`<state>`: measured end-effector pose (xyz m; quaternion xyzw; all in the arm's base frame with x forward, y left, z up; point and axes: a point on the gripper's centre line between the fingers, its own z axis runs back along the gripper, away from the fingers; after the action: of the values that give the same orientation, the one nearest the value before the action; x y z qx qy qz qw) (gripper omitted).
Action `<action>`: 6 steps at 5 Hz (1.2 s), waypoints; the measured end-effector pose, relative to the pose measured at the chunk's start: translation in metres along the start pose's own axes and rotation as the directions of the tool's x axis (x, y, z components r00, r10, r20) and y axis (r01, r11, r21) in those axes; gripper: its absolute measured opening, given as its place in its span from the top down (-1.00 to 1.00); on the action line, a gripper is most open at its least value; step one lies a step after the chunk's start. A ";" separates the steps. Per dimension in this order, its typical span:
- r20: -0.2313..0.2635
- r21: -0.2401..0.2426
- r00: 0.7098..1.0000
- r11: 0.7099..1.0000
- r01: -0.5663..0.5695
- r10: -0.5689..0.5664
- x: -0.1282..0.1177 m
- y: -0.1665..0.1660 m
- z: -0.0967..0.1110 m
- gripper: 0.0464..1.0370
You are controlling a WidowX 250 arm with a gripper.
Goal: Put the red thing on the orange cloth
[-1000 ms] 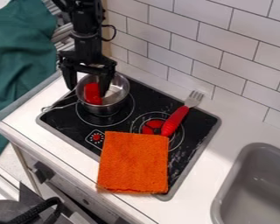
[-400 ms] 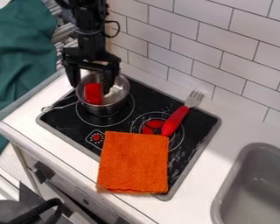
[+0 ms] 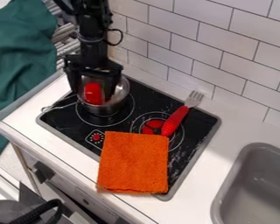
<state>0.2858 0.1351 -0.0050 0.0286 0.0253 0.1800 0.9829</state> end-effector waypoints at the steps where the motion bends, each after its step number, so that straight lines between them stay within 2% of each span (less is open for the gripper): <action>1: -0.021 -0.001 1.000 1.000 0.000 0.000 0.000 0.000 -0.008 -0.93; 3: -0.042 -0.002 0.999 1.000 -0.005 0.005 0.012 -0.005 -0.020 -0.92; 4: -0.061 -0.001 0.998 1.000 0.014 -0.014 0.022 -0.013 -0.030 -0.81; 5: -0.063 -0.005 0.998 1.000 0.015 -0.015 0.030 -0.017 -0.032 -0.30; 6: -0.057 -0.013 0.998 1.000 0.013 -0.013 0.031 -0.020 -0.032 0.01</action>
<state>0.3200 0.1290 -0.0391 0.0173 0.0525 0.1746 0.9831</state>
